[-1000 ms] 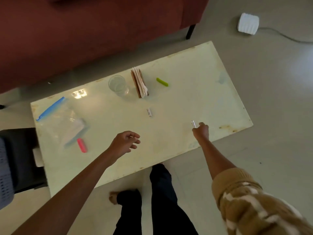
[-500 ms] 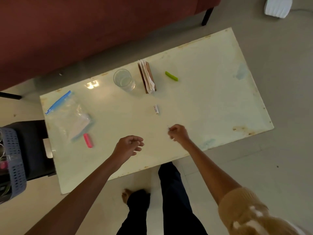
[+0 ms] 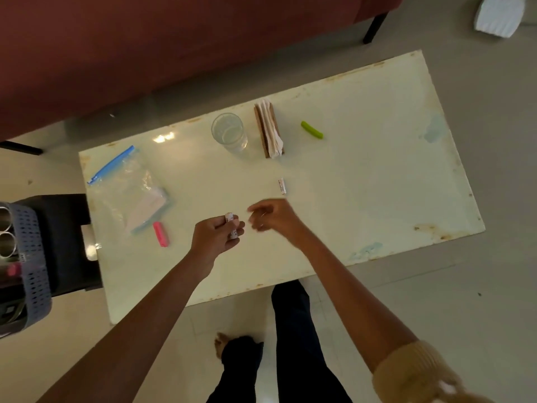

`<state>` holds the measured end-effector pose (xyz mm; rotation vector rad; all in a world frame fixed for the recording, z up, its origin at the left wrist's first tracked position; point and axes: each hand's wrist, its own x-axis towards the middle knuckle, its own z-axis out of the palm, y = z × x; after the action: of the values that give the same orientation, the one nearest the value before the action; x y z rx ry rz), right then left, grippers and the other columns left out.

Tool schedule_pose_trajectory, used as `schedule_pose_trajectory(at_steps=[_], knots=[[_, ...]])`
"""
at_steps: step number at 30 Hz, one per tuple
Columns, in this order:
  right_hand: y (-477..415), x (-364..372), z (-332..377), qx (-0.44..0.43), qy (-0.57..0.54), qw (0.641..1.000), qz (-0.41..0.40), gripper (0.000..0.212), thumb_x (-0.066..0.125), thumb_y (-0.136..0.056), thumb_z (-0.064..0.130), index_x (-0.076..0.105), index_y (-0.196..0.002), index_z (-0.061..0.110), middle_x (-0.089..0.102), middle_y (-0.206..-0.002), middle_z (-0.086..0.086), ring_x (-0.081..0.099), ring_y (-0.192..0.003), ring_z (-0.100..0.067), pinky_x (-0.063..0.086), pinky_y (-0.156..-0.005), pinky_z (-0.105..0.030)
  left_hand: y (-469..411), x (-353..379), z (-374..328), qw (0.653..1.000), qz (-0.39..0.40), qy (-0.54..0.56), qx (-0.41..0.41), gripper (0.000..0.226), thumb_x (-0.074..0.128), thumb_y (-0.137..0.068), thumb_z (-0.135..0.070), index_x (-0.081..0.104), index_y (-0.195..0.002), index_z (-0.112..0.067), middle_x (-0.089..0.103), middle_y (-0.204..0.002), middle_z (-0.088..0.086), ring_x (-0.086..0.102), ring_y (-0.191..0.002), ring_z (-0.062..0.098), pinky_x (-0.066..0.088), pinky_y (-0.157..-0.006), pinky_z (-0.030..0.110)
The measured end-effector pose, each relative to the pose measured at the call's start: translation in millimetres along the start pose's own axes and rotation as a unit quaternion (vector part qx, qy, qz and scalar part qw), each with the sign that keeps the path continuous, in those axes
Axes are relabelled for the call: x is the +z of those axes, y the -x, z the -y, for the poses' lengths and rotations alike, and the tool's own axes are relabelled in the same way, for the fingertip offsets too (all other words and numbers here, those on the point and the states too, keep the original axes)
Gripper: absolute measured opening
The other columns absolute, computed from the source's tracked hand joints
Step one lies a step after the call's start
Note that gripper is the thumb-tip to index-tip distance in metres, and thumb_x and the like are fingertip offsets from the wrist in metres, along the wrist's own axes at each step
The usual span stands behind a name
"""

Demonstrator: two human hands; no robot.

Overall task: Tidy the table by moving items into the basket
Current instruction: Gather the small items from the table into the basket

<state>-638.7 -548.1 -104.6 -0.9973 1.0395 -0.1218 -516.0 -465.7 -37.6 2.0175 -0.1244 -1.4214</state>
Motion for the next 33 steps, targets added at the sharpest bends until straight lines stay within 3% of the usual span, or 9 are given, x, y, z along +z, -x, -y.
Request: schedule_pose_trajectory(at_steps=[2, 4, 8, 11, 14, 18, 23, 26, 33], knots=[[-37, -10, -9, 0.024, 0.063, 0.981, -0.181, 0.028, 0.057, -0.075, -0.005, 0.064, -0.102, -0.004, 0.066, -0.082, -0.016, 0.060, -0.064, -0.022, 0.055, -0.072, -0.036, 0, -10, 2, 0.999, 0.020, 0.036, -0.010, 0.009, 0.059, -0.089, -0.011, 0.065, -0.096, -0.011, 0.069, -0.100, 0.010, 0.069, -0.090, 0.018, 0.057, -0.075, 0.021], [-67, -18, -19, 0.058, 0.152, 0.947, -0.278, 0.036, 0.059, -0.077, 0.004, 0.057, -0.112, 0.003, 0.062, -0.110, -0.018, 0.061, -0.091, -0.031, 0.049, -0.085, -0.037, 0, -20, 5, 0.998, 0.038, 0.054, -0.018, 0.015, 0.059, -0.089, -0.012, 0.064, -0.104, -0.011, 0.070, -0.104, 0.008, 0.069, -0.096, 0.021, 0.056, -0.083, 0.028], [-97, -20, -39, 0.085, 0.329, 0.909, -0.240, 0.042, 0.054, -0.086, 0.015, 0.038, -0.125, 0.012, 0.038, -0.126, -0.016, 0.053, -0.106, -0.037, 0.046, -0.084, -0.041, 1, -37, 12, 0.995, 0.060, 0.073, -0.029, 0.018, 0.057, -0.090, -0.014, 0.064, -0.107, -0.015, 0.073, -0.103, 0.004, 0.070, -0.093, 0.022, 0.057, -0.082, 0.031], [-109, -18, -52, 0.045, 0.459, 0.860, -0.217, 0.038, 0.048, -0.088, 0.009, 0.038, -0.123, 0.014, 0.039, -0.123, -0.014, 0.050, -0.106, -0.034, 0.045, -0.076, -0.040, 1, -45, 17, 0.994, 0.055, 0.084, -0.030, 0.016, 0.056, -0.091, -0.015, 0.064, -0.106, -0.016, 0.074, -0.099, 0.001, 0.071, -0.088, 0.018, 0.058, -0.078, 0.029], [-106, -16, -63, 0.026, 0.501, 0.844, -0.191, 0.039, 0.040, -0.087, 0.002, 0.038, -0.124, 0.013, 0.043, -0.122, -0.017, 0.052, -0.104, -0.036, 0.046, -0.078, -0.040, 4, -51, 21, 0.994, 0.046, 0.090, -0.031, 0.015, 0.056, -0.092, -0.014, 0.064, -0.104, -0.016, 0.074, -0.096, -0.001, 0.071, -0.085, 0.015, 0.058, -0.075, 0.025], [-84, -3, -66, 0.032, 0.433, 0.890, -0.141, 0.033, 0.048, -0.081, 0.003, 0.055, -0.111, 0.014, 0.054, -0.109, -0.014, 0.057, -0.101, -0.033, 0.045, -0.079, -0.035, 15, -57, 25, 0.994, 0.017, 0.109, -0.023, 0.014, 0.054, -0.091, -0.011, 0.064, -0.101, -0.015, 0.074, -0.086, -0.005, 0.068, -0.075, 0.010, 0.056, -0.066, 0.020], [-13, 41, -36, -0.012, 0.242, 0.966, -0.088, 0.024, 0.065, -0.071, -0.002, 0.057, -0.089, 0.011, 0.057, -0.078, -0.002, 0.054, -0.069, -0.017, 0.043, -0.060, -0.021, 46, -67, 42, 0.988, 0.004, 0.149, -0.029, 0.021, 0.055, -0.090, -0.007, 0.063, -0.109, -0.012, 0.068, -0.093, 0.000, 0.061, -0.077, 0.012, 0.052, -0.064, 0.019], [45, 62, -13, -0.060, 0.228, 0.971, -0.041, 0.019, 0.070, -0.072, -0.001, 0.059, -0.076, 0.014, 0.059, -0.073, 0.005, 0.049, -0.059, -0.007, 0.038, -0.052, -0.006, 72, -78, 57, 0.990, 0.019, 0.141, -0.025, 0.029, 0.056, -0.088, -0.001, 0.062, -0.114, -0.012, 0.071, -0.097, 0.000, 0.065, -0.078, 0.010, 0.053, -0.063, 0.017], [140, 115, 40, -0.111, 0.279, 0.951, 0.079, 0.011, 0.070, -0.072, 0.002, 0.069, -0.078, 0.011, 0.062, -0.079, 0.007, 0.054, -0.065, -0.005, 0.042, -0.059, -0.006, 143, -123, 83, 0.990, 0.018, 0.139, 0.023, 0.027, 0.063, -0.083, 0.001, 0.052, -0.104, -0.012, 0.074, -0.093, 0.004, 0.071, -0.077, 0.015, 0.057, -0.070, 0.023]])
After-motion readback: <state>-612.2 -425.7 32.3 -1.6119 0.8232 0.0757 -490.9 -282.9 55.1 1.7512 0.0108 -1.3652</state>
